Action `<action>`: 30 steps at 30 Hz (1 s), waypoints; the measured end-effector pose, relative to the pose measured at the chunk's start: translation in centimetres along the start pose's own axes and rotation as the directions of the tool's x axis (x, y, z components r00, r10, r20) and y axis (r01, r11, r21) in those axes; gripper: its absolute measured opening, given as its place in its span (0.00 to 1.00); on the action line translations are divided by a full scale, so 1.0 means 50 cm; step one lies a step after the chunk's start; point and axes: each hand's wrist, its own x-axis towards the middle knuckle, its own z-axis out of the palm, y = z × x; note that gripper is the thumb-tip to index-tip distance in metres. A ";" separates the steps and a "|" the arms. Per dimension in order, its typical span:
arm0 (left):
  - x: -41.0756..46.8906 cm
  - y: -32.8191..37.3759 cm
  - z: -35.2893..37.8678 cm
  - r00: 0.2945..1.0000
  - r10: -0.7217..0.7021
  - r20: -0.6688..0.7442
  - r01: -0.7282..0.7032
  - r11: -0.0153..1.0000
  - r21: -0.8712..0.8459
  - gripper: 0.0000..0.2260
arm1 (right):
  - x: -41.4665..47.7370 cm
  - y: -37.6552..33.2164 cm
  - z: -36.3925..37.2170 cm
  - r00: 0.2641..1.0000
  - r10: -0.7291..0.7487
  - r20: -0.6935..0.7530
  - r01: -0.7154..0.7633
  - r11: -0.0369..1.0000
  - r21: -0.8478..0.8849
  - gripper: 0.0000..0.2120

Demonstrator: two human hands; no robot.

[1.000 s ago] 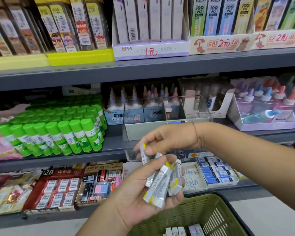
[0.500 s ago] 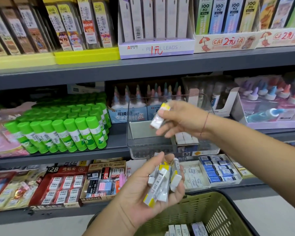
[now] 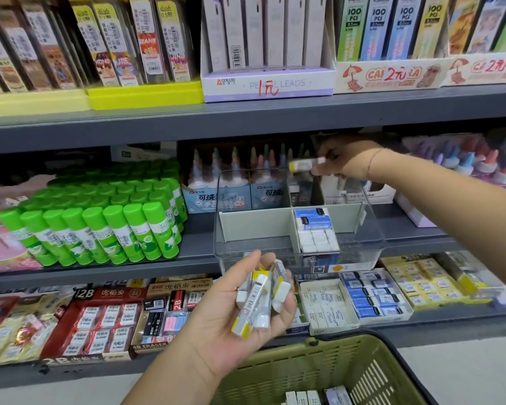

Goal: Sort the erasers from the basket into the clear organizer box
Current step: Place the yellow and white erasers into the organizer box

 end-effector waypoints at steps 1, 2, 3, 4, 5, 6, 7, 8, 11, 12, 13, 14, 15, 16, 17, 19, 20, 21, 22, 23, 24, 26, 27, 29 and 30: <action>0.000 0.001 0.001 1.000 0.007 -0.005 -0.007 1.000 0.002 0.14 | 0.006 -0.002 -0.002 0.999 -0.021 -0.032 0.019 0.999 -0.048 0.10; 0.001 0.002 0.001 1.000 0.016 -0.012 -0.016 1.000 0.008 0.14 | 0.011 -0.004 -0.005 0.998 -0.036 -0.053 0.032 0.997 -0.076 0.09; 0.001 0.003 0.002 1.000 0.023 -0.018 -0.023 1.000 0.012 0.15 | 0.016 -0.005 -0.006 0.997 -0.052 -0.059 0.047 0.995 -0.086 0.09; 0.001 0.004 0.002 0.999 0.026 -0.022 -0.025 1.000 0.013 0.15 | 0.021 -0.006 -0.005 0.997 -0.058 -0.051 0.053 0.994 -0.095 0.10; 0.000 0.005 0.003 0.999 0.027 -0.025 -0.027 1.000 0.010 0.15 | 0.025 -0.008 -0.004 0.997 -0.062 -0.043 0.057 0.992 -0.110 0.11; 0.000 0.006 0.003 0.999 0.029 -0.028 -0.029 1.000 0.009 0.15 | 0.029 -0.011 -0.002 0.997 -0.064 -0.037 0.059 0.990 -0.127 0.12; 0.000 0.007 0.004 0.999 0.031 -0.029 -0.031 0.999 0.008 0.14 | 0.034 -0.014 0.000 0.997 -0.071 -0.039 0.065 0.988 -0.139 0.12; 0.000 0.007 0.004 0.999 0.033 -0.029 -0.032 0.999 0.009 0.14 | 0.037 -0.018 0.003 0.996 -0.078 -0.048 0.071 0.988 -0.137 0.11; 0.000 0.008 0.005 0.999 0.037 -0.028 -0.036 0.999 0.014 0.14 | 0.047 -0.023 0.016 0.991 -0.115 -0.066 0.105 0.985 -0.134 0.08; 0.000 0.008 0.005 0.999 0.039 -0.030 -0.038 0.999 0.015 0.14 | 0.049 -0.022 0.022 0.991 -0.123 -0.055 0.112 0.978 -0.175 0.08; 0.000 0.009 0.005 0.999 0.041 -0.033 -0.041 0.999 0.015 0.14 | 0.051 -0.020 0.030 0.992 -0.124 -0.037 0.113 0.968 -0.223 0.08; -0.001 0.010 0.004 0.998 0.044 -0.037 -0.043 0.999 0.016 0.14 | 0.052 -0.015 0.037 0.993 -0.118 -0.019 0.108 0.959 -0.263 0.08; 0.000 0.010 0.003 0.998 0.046 -0.039 -0.045 0.999 0.017 0.14 | 0.054 -0.010 0.046 0.994 -0.107 -0.010 0.100 0.953 -0.286 0.09; 0.000 0.011 0.003 0.998 0.048 -0.039 -0.047 0.999 0.019 0.14 | 0.056 -0.004 0.053 0.995 -0.095 -0.010 0.088 0.953 -0.289 0.09; 0.000 0.011 0.003 0.998 0.049 -0.038 -0.048 0.999 0.020 0.14 | 0.059 0.002 0.061 0.996 -0.087 -0.025 0.077 0.959 -0.274 0.10; 0.001 0.011 0.002 0.998 0.053 -0.042 -0.052 0.998 0.024 0.15 | 0.064 0.010 0.075 0.995 -0.074 -0.059 0.058 0.967 -0.248 0.10; 0.002 0.011 0.001 0.997 0.054 -0.046 -0.053 0.998 0.026 0.15 | 0.065 0.012 0.082 0.995 -0.072 -0.073 0.052 0.966 -0.254 0.09; 0.002 0.011 0.000 0.997 0.054 -0.048 -0.053 0.998 0.026 0.15 | 0.067 0.014 0.090 0.993 -0.079 -0.093 0.052 0.963 -0.266 0.08; 0.003 0.012 0.000 0.997 0.053 -0.050 -0.052 0.998 0.027 0.15 | 0.069 0.015 0.097 0.989 -0.091 -0.120 0.054 0.958 -0.280 0.08; 0.003 0.012 0.000 0.997 0.052 -0.050 -0.050 0.998 0.027 0.15 | 0.070 0.015 0.102 0.984 -0.104 -0.145 0.056 0.952 -0.301 0.07; 0.003 0.012 -0.001 0.998 0.050 -0.050 -0.049 0.998 0.027 0.15 | 0.071 0.015 0.107 0.980 -0.114 -0.164 0.055 0.943 -0.330 0.07; 0.004 0.012 -0.002 0.997 0.050 -0.052 -0.048 0.998 0.029 0.15 | 0.074 0.012 0.114 0.974 -0.128 -0.188 0.043 0.914 -0.403 0.07; 0.005 0.012 -0.003 0.997 0.050 -0.053 -0.048 0.998 0.031 0.16 | 0.076 0.010 0.117 0.973 -0.128 -0.192 0.031 0.898 -0.438 0.07; 0.007 0.011 -0.003 0.997 0.046 -0.055 -0.044 0.998 0.033 0.16 | 0.080 0.005 0.125 0.972 -0.119 -0.202 0.001 0.864 -0.504 0.10; 0.007 0.010 -0.003 0.997 0.046 -0.058 -0.044 0.998 0.034 0.16 | 0.082 0.004 0.129 0.970 -0.115 -0.215 -0.015 0.851 -0.525 0.12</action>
